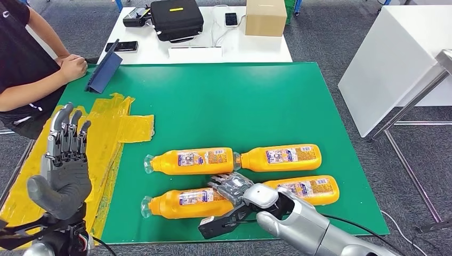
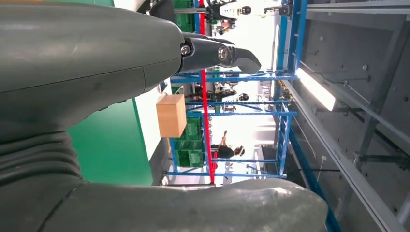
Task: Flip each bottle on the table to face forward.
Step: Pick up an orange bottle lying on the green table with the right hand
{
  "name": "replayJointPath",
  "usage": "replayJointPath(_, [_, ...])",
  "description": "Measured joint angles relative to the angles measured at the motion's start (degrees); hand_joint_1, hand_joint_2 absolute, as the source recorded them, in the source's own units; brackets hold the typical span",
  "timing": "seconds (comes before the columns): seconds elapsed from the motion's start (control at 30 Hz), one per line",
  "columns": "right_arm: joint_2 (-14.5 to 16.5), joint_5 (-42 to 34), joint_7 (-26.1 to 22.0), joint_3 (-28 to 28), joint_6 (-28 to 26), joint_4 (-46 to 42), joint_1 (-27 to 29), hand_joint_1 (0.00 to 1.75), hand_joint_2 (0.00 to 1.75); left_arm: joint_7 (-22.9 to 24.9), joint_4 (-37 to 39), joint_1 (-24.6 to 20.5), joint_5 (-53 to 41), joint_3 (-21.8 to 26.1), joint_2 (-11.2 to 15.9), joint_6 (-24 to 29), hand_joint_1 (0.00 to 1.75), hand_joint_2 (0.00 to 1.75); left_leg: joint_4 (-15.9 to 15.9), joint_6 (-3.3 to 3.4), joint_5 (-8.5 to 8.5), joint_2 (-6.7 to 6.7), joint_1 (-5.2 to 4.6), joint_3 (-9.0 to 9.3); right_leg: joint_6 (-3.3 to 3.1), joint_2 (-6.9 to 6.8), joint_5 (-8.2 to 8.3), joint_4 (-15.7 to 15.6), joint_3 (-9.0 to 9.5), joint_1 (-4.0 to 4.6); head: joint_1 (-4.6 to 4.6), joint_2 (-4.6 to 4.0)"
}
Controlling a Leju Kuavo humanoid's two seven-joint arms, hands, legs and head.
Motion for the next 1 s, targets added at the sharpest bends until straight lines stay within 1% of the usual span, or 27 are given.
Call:
replayJointPath(0.03, [0.1, -0.3, -0.2, 0.0, 0.3, 0.4, -0.2, 1.74, 1.75, -0.1, 0.1, 0.0, 0.1, 0.0, 0.0, 0.1, 0.00, 0.00, 0.0, 0.00, 0.00, 0.00, 0.00, 0.01, 0.00, 0.00, 0.00, 0.0, 0.00, 0.00, -0.01, 0.00])
replayJointPath(0.07, [0.2, -0.6, -0.3, 0.1, 0.6, 0.7, -0.4, 1.75, 1.75, 0.0, 0.2, -0.1, 0.1, -0.1, 0.0, 0.3, 0.00, 0.00, 0.0, 0.00, 0.00, 0.00, 0.00, 0.03, 0.00, 0.00, 0.00, 0.0, 0.00, 0.00, -0.01, 0.00])
replayJointPath(0.23, [0.7, -2.2, -0.8, 0.2, 0.5, 2.4, -1.2, 1.75, 1.75, -0.4, 0.5, -0.2, 0.3, -0.2, 0.0, 0.4, 0.00, 0.00, 0.0, -0.02, -0.05, 0.01, 0.00, 0.30, -0.02, 0.00, -0.04, 0.0, -0.13, 0.00, 0.01, 0.00])
replayJointPath(0.47, [1.8, -3.9, 1.3, 0.2, -0.2, 3.0, -1.3, 1.75, 1.75, 0.6, 0.5, -1.0, 0.3, -0.7, 0.0, 1.3, 0.00, 0.00, 0.0, -0.03, -0.04, 0.00, 0.00, 0.42, -0.01, 0.00, -0.05, 0.0, -0.10, 0.00, 0.00, 0.00])
replayJointPath(0.63, [2.1, -4.9, 1.8, 0.0, -0.7, 3.1, -1.2, 1.75, 1.75, 0.8, 0.5, -1.1, 0.3, -0.9, 0.1, 1.5, 0.00, 0.00, 0.0, 0.00, -0.01, 0.01, 0.00, 0.40, 0.01, 0.00, -0.02, 0.0, 0.35, -0.01, 0.00, 0.00])
replayJointPath(0.73, [2.1, -7.6, 3.2, -0.9, -3.5, 2.9, -0.3, 1.75, 1.75, 0.8, 0.5, -0.9, 0.1, -1.0, 0.2, 2.5, 0.00, 0.00, 0.0, 0.00, -0.01, 0.00, 0.00, 0.40, 0.01, 0.00, -0.02, 0.0, 0.41, 0.00, 0.01, 0.00])
replayJointPath(0.8, [1.9, -10.5, 3.8, -2.6, -7.3, 2.4, 1.5, 1.75, 1.75, 0.1, 0.5, 0.1, -0.2, -0.8, 0.3, 3.8, 0.00, 0.00, 0.0, -0.01, -0.03, -0.01, 0.00, 0.40, 0.01, -0.01, -0.03, 0.0, 0.40, 0.00, -0.01, 0.00])
replayJointPath(0.87, [1.5, -13.6, 3.1, -5.4, -12.5, 1.2, 4.5, 1.75, 1.75, -1.6, 0.4, 2.1, -0.2, -0.3, 0.3, 4.9, 0.00, 0.87, 0.0, -0.01, -0.03, -0.03, 0.00, 0.35, 0.01, -0.02, -0.04, 0.0, 0.37, 0.00, 0.00, 0.00])
replayJointPath(0.93, [1.0, -15.8, 1.8, -9.0, -17.6, -1.7, 8.7, 1.75, 1.75, -3.1, -0.1, 4.5, 0.2, 0.7, 0.3, 5.9, 0.00, 1.75, 0.0, -0.01, -0.03, -0.07, 0.00, 0.22, 0.01, -0.03, -0.06, 0.0, 0.30, 0.00, 0.02, 0.00])
replayJointPath(1.0, [0.7, -17.2, 0.9, -13.0, -21.9, -6.6, 13.7, 1.75, 1.75, -3.4, -1.0, 6.9, 1.3, 2.0, 0.2, 6.7, 0.00, 1.75, 0.0, -0.01, -0.03, -0.08, -0.01, 0.04, 0.02, -0.03, -0.06, 0.0, 0.15, -0.01, 0.01, 0.00])
